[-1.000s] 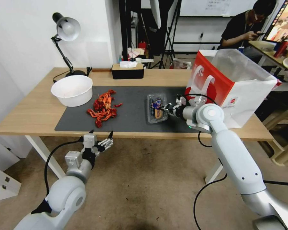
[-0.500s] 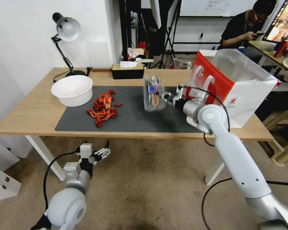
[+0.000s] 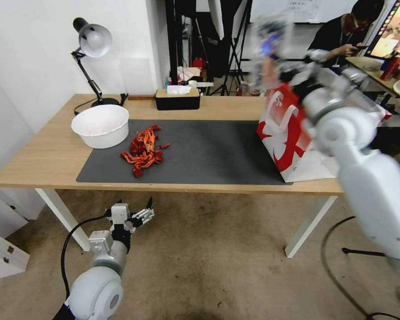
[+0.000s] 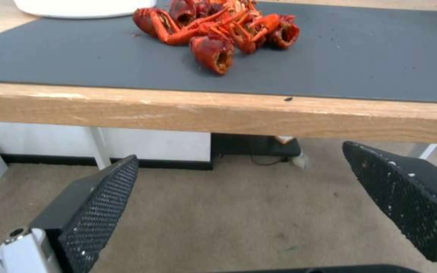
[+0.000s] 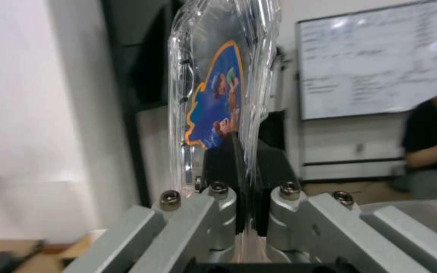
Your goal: Close the takeout container lid, then place the container into the takeout bag.
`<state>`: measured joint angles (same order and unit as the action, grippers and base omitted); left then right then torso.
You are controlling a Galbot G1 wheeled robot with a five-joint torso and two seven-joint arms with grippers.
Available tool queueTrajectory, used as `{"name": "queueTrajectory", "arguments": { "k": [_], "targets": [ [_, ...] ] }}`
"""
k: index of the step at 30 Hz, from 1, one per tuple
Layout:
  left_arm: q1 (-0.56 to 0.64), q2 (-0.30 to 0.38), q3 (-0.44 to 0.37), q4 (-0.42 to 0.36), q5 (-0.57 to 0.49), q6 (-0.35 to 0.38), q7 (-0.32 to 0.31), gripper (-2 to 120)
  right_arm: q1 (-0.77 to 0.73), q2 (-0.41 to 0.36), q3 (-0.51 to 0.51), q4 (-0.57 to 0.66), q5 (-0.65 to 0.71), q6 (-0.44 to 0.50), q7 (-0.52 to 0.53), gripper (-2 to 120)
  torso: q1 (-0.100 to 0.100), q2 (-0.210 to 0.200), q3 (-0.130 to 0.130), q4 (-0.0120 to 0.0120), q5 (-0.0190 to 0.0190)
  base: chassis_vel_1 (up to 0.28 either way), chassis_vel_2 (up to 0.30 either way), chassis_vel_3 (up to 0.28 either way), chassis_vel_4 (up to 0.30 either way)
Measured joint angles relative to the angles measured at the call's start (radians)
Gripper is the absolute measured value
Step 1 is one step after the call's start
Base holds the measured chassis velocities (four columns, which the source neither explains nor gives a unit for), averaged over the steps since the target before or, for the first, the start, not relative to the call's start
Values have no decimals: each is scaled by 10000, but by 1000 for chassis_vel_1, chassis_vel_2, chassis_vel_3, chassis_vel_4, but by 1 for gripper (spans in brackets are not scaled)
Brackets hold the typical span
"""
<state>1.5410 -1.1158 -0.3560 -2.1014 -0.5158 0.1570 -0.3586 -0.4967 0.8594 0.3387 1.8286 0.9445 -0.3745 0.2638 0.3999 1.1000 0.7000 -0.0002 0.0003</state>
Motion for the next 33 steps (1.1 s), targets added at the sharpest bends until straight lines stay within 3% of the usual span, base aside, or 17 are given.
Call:
{"name": "queueTrajectory", "arguments": {
  "k": [7, 13, 20, 27, 30, 33],
  "targets": [
    [-54, 27, 69, 41, -75, -44, -9, 100, -607, -663, 873, 121, 633, -781, 723, 0, 0, -1, 0, 2, 0, 0, 0, 0, 0],
    [-135, 57, 164, 71, -83, -12, -42, 100, -1083, -507, 1356, -15, 2353, -1026, 1403, 22, 0, -1, 0, 3, 1, 0, 0, 0, 0],
    [-286, 55, 260, 64, -81, 178, -123, 100, -1251, -358, 1478, -106, 2610, -1118, 1483, 46, 1, -1, 1, 3, -3, 0, 0, 0, 0],
    [-327, 57, 215, 30, -141, 245, -60, 100, -1609, -453, 1550, 264, 2411, -559, 413, 69, 1, -1, 1, 3, -6, 0, 0, 0, 0],
    [-254, -10, 142, -8, -178, 200, 214, 100, -2589, -651, 1675, 1305, 1710, 495, -1039, 84, 1, 0, 0, 6, -7, 0, 0, 0, 0],
    [-201, -84, 107, -8, -198, 54, 345, 100, -3514, -779, 1791, 1908, 1080, 1182, -1777, 92, 1, 0, 0, 3, -3, 0, 0, 0, 0]
  ]
}}
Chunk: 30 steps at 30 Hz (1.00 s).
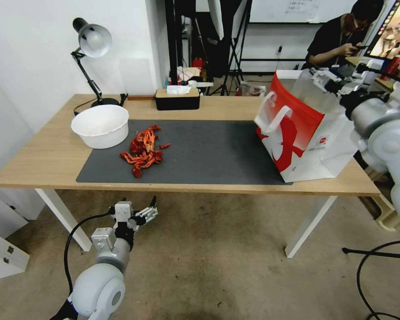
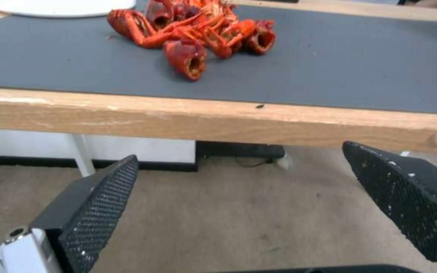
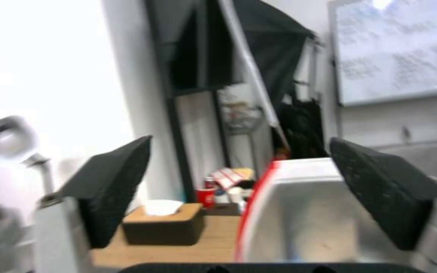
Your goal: Close the takeout container lid, then place the container into the takeout bag.
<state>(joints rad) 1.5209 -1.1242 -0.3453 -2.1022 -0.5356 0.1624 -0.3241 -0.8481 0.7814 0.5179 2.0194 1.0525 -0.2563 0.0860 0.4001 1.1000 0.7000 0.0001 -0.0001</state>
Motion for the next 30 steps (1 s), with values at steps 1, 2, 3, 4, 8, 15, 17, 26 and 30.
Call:
{"name": "queueTrajectory", "arguments": {
  "k": [1, 2, 3, 4, 8, 15, 17, 26, 30],
  "targets": [
    [26, -35, -27, 0, 0, -38, 48, 100, -360, -21, 44, 216, -228, 201, -183, 96, -1, 0, -1, -2, 0, 0, 0, 0, 0],
    [68, -76, -58, -3, 1, -73, 105, 100, -1011, -25, 139, 568, -680, 516, -440, 98, -1, 0, 0, -3, 0, 0, 0, 0, 0],
    [68, -76, -58, -3, 1, -73, 105, 100, -1011, -25, 139, 568, -680, 516, -440, 98, -1, 0, 0, -3, 0, 0, 0, 0, 0],
    [134, -119, -99, -26, 12, -136, 232, 100, -1693, 26, 248, 933, -1229, 898, -608, 100, -1, 0, 0, -3, 3, 0, 0, 0, 0],
    [281, -191, -176, -39, 83, -549, 515, 100, -3568, 553, 516, 1673, -2938, 1855, -849, 100, -1, 1, -2, 1, 0, 0, 0, 0, 0],
    [435, -345, -180, 229, 472, -1188, 758, 100, -6274, 2088, 614, 1899, -5232, 3510, -627, 100, -3, 1, -2, -1, -2, 0, 0, 0, 0],
    [463, -398, -182, 380, 573, -1409, 827, 100, -7002, 2641, 459, 1715, -5916, 4023, -419, 100, -2, 0, -1, -3, 0, 0, 0, 0, 0],
    [424, -506, -238, 1004, 1280, -2580, 1413, 100, -8174, 4032, -158, 708, -7053, 5072, -6, 100, -2, 1, -1, -1, -2, 0, 0, 0, 0],
    [374, -484, -231, 1129, 1237, -2704, 1314, 100, -8198, 4238, -310, 424, -7081, 5160, 22, 100, -2, 1, 0, 1, 1, 0, 0, 0, 0]
  ]
}}
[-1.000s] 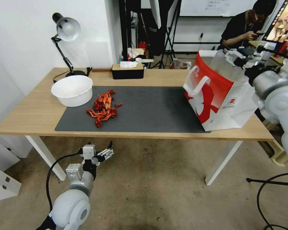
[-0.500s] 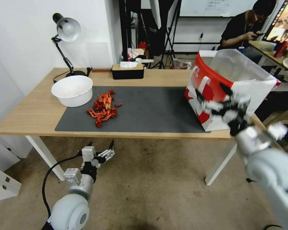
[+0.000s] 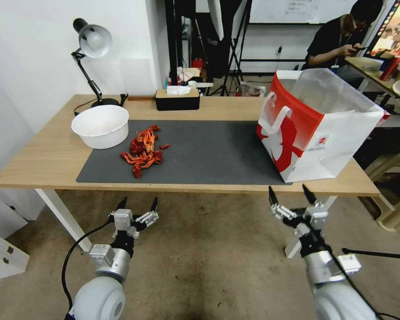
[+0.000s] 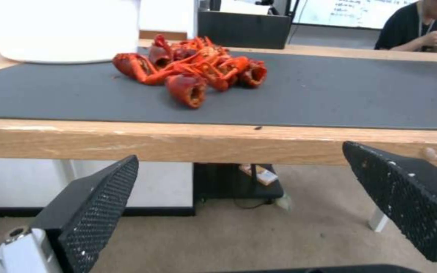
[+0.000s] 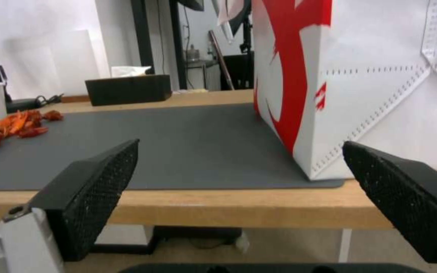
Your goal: Close the takeout container lid, then place the container into the takeout bag.
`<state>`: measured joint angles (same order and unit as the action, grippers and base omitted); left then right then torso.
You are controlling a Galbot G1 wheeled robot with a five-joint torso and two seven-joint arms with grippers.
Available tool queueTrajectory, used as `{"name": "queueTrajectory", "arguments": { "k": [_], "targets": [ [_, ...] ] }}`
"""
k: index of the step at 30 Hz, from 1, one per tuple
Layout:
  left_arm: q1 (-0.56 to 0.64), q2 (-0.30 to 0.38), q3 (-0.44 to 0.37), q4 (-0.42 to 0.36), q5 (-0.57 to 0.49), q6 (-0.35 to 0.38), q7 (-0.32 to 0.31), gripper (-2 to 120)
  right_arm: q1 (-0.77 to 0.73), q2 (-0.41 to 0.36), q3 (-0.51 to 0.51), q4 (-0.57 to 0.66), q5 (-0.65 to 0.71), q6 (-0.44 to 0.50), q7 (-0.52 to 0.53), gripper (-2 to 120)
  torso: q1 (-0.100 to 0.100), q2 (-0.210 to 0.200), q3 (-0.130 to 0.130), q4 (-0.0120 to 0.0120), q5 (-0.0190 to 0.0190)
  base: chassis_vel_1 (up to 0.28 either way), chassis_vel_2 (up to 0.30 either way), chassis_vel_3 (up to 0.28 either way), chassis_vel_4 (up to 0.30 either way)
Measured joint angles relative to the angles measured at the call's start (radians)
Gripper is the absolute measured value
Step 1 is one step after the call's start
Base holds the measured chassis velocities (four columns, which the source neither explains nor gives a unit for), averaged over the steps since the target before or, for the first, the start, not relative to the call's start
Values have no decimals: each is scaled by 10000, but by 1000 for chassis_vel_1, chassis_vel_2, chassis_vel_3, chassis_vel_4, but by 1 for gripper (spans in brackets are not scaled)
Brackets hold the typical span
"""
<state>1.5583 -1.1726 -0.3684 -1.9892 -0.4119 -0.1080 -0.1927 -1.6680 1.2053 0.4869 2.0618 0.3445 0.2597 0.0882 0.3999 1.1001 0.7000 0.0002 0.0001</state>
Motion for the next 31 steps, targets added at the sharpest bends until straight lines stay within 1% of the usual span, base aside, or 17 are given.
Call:
{"name": "queueTrajectory", "arguments": {
  "k": [31],
  "targets": [
    [-15, 18, 11, 2, -50, 35, -76, 100, 114, -46, -13, -29, 91, -76, 27, 100, 1, -2, 0, -2, 0, 0, 0, 0, 0]
  ]
}}
